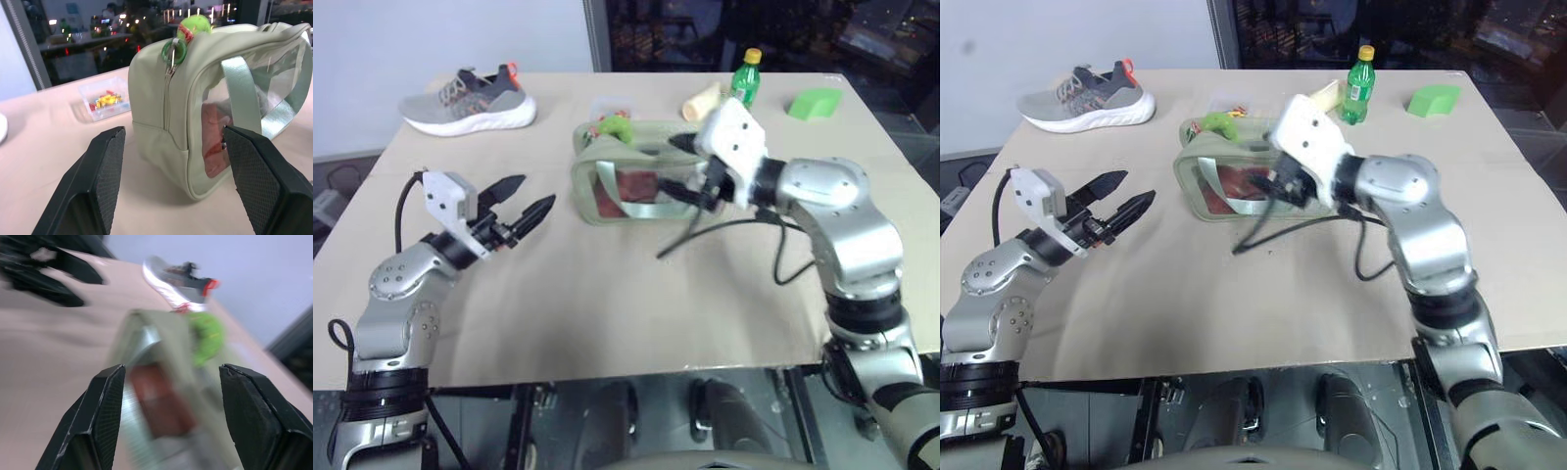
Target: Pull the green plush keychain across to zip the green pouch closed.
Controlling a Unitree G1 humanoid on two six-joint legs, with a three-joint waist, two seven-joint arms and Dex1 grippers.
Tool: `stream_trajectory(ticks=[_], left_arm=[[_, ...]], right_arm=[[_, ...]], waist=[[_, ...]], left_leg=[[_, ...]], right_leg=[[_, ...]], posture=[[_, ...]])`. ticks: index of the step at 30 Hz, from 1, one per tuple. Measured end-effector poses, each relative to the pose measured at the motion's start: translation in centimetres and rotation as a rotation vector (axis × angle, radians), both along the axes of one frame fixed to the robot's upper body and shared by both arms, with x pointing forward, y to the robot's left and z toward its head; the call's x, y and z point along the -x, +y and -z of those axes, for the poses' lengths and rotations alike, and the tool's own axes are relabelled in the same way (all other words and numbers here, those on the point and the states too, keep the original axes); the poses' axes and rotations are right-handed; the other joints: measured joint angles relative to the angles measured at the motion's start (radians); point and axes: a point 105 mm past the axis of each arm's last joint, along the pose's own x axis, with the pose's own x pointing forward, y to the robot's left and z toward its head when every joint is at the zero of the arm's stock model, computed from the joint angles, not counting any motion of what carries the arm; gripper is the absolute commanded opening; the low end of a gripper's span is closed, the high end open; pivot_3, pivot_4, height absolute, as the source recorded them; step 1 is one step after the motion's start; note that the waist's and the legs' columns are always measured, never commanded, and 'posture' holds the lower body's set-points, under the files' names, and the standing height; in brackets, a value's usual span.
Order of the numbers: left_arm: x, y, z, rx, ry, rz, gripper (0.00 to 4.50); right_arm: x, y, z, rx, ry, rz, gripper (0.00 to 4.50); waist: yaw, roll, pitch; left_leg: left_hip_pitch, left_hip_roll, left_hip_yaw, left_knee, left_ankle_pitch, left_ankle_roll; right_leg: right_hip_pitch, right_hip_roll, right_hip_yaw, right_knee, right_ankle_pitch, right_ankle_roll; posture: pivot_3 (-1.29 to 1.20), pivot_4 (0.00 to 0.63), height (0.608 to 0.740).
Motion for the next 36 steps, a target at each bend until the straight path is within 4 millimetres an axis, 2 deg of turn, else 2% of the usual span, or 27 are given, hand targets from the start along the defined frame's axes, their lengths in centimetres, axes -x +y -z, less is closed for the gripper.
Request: stream_trajectory(ticks=[2,6,9,10,12,13,14,25,33,36], left_arm=[[0.1,0.1,0.4,0.003,0.021,0.0,3.3],[0.0,-0.4,0.7,0.007,0.042,0.025,3.3],[-0.5,-1.1,0.8,0.003,0.047,0.046,3.3],[-0.9,-1.3,0.9,0.008,0.05,0.049,3.3],[-1.5,-1.4,1.2,0.014,0.064,0.042,3.3],[-2.0,-1.3,1.4,0.014,0.072,0.035,3.3],[-2.4,-1.3,1.4,0.013,0.077,0.03,3.3],[-4.0,-2.9,1.6,0.015,0.077,0.087,3.3],[-4.4,-3.0,1.3,0.005,0.066,0.095,3.3],[-4.7,-3.0,1.6,0.009,0.076,0.088,2.44]], right_arm=[[1.9,-1.5,2.3,0.028,0.113,-0.03,3.08],[3.9,-2.8,4.2,0.001,0.199,-0.026,3.08],[4.5,-2.6,3.4,-0.062,0.181,-0.046,3.08],[4.6,-2.5,3.0,-0.085,0.177,-0.055,3.51],[4.9,-2.3,2.7,-0.113,0.172,-0.068,3.9],[4.9,-2.3,2.5,-0.129,0.171,-0.068,4.4],[4.9,-2.4,2.2,-0.148,0.167,-0.06,4.46],[4.5,-2.3,-0.5,-0.235,-0.003,0.003,4.46],[4.8,-2.2,-0.8,-0.252,-0.014,-0.017,4.46],[4.9,-2.1,-0.9,-0.253,-0.014,-0.025,4.5]], waist=[[-0.001,0.0,0.0],[-0.007,0.0,0.0],[-0.006,0.0,0.0],[-0.004,0.0,0.0],[-0.003,0.0,0.0],[-0.003,0.0,0.0],[-0.003,-0.001,0.0],[-0.003,-0.001,0.0],[-0.003,-0.001,0.0],[-0.002,-0.001,0.0]], left_leg=[[0.0,0.0,-0.002,0.0,0.0,0.0],[0.002,0.0,-0.004,0.001,0.0,0.0],[0.003,0.0,-0.005,0.001,0.001,-0.001],[0.003,0.0,-0.006,0.001,0.001,-0.001],[0.003,0.0,-0.006,0.001,0.001,-0.001],[0.002,-0.001,-0.006,0.001,0.001,-0.001],[0.001,-0.001,-0.006,0.001,0.001,-0.001],[0.001,-0.001,-0.006,0.001,0.0,0.0],[0.001,-0.001,-0.006,0.001,0.0,0.0],[0.001,-0.001,-0.006,0.001,0.0,0.0]], right_leg=[[0.0,-0.001,0.0,0.0,0.0,0.0],[0.0,0.0,0.001,0.001,-0.003,-0.001],[0.001,0.001,0.001,0.002,-0.004,-0.002],[0.001,0.002,0.001,0.002,-0.004,-0.002],[0.001,0.002,0.001,0.002,-0.003,-0.002],[0.001,0.002,0.001,0.001,-0.003,-0.002],[0.0,0.001,0.001,0.001,-0.003,-0.001],[0.001,0.001,0.001,0.001,-0.001,0.002],[0.001,0.001,0.001,0.001,-0.001,0.002],[0.001,0.001,0.001,0.001,-0.001,0.002]], posture=[[0.0,0.15,0.74],[0.0,0.15,0.74],[0.0,0.15,0.74],[0.0,0.15,0.74],[0.0,0.15,0.74],[0.0,0.15,0.74],[0.0,0.15,0.74],[0.0,0.15,0.74],[0.0,0.15,0.74],[0.0,0.15,0.74]])
